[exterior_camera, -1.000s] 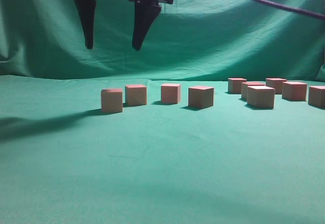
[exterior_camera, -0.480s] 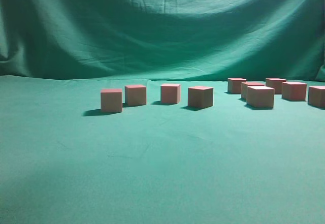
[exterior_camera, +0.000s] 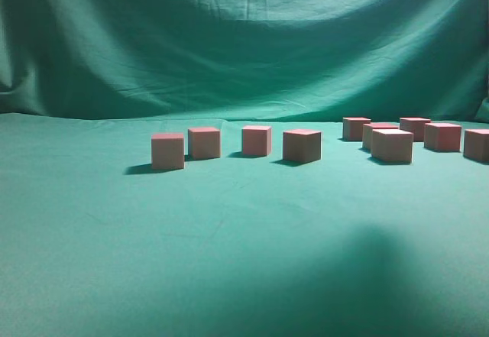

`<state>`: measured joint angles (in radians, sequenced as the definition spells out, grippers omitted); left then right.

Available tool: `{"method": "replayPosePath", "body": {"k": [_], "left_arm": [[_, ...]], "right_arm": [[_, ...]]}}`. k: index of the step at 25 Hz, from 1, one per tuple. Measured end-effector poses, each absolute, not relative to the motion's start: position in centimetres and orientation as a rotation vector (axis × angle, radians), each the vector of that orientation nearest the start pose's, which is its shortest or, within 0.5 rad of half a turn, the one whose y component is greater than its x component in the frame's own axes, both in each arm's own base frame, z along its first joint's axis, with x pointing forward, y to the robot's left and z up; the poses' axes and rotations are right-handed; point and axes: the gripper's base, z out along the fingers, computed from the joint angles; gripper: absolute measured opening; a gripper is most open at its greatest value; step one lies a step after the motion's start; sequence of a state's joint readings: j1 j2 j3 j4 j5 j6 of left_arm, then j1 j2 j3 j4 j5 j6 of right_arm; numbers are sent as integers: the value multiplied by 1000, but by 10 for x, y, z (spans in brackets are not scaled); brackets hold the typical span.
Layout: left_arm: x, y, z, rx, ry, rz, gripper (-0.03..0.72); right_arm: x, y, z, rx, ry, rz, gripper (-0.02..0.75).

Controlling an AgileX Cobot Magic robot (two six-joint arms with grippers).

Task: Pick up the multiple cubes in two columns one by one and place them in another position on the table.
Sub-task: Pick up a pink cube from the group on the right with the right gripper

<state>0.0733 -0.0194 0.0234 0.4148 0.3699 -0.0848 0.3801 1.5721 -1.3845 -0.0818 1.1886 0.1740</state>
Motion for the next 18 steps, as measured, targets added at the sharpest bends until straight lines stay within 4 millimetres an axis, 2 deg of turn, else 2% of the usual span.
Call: {"method": "replayPosePath", "body": {"k": [11,18], "left_arm": [[51,17,176,109,1841,399,0],[51,17,176,109,1841,399,0]], "right_arm": [[335,126,231,-309,2848,45,513],[356,131,195,-358,2814,-3,513]]}}
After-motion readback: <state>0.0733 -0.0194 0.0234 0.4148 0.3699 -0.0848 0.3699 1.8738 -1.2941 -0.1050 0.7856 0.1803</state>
